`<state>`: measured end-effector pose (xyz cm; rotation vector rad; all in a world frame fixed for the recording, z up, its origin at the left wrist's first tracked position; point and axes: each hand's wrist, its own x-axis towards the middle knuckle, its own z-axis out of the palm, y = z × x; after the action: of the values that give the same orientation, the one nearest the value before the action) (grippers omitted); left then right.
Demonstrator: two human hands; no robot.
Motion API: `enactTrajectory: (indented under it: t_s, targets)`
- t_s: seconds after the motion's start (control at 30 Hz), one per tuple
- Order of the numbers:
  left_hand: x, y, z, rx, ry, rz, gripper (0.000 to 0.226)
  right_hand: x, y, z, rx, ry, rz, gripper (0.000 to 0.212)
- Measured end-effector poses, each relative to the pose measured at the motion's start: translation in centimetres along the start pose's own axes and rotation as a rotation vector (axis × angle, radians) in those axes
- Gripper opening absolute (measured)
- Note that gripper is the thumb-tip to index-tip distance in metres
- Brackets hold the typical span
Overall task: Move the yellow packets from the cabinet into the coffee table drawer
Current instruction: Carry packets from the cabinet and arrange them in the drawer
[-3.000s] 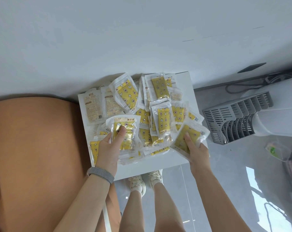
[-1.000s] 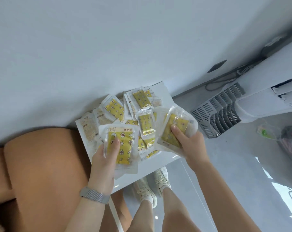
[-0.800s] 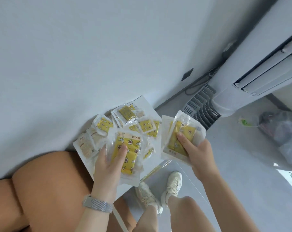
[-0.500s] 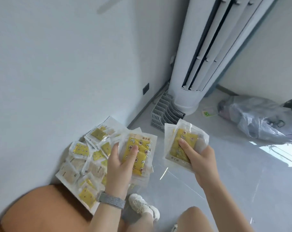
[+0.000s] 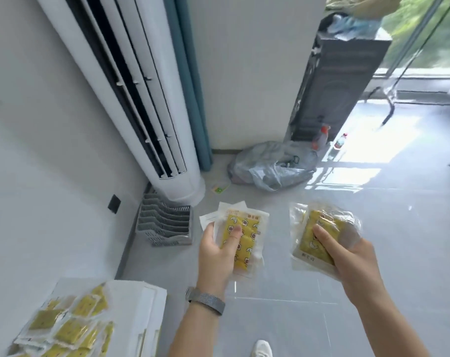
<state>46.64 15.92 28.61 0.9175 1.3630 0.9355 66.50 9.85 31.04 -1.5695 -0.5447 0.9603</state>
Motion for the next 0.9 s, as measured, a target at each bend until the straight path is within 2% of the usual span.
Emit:
enactTrajectory:
  t_s: [0.13,0.3,0.4,0.57,0.9]
  targets:
    - [-1.0,0.5,8.0,0.037,-0.254,0.011,0.017,-2.0,-0.6,-7.8,0.007,0.207,-0.034,0.013]
    - [-2.9,0.6,14.4,0.04,-0.539,-0.013,0.015,-6.9,0.7,-12.7,0.126,0.49,-0.011,0.012]
    - [-4.3,0.2,16.1,0.066,-0.693,-0.058,0.018,-10.3,2.1,-13.4,0.229,0.645,0.002,0.009]
    - [-6.4,-1.0,16.7,0.174,-0.898,-0.085,0.018,-15.5,4.1,-12.5,0.428,0.862,0.002,0.018]
    - [-16.1,-5.1,19.6,0.377,-1.323,-0.109,0.016,-25.8,8.4,-13.6,0.572,1.335,-0.02,0.019]
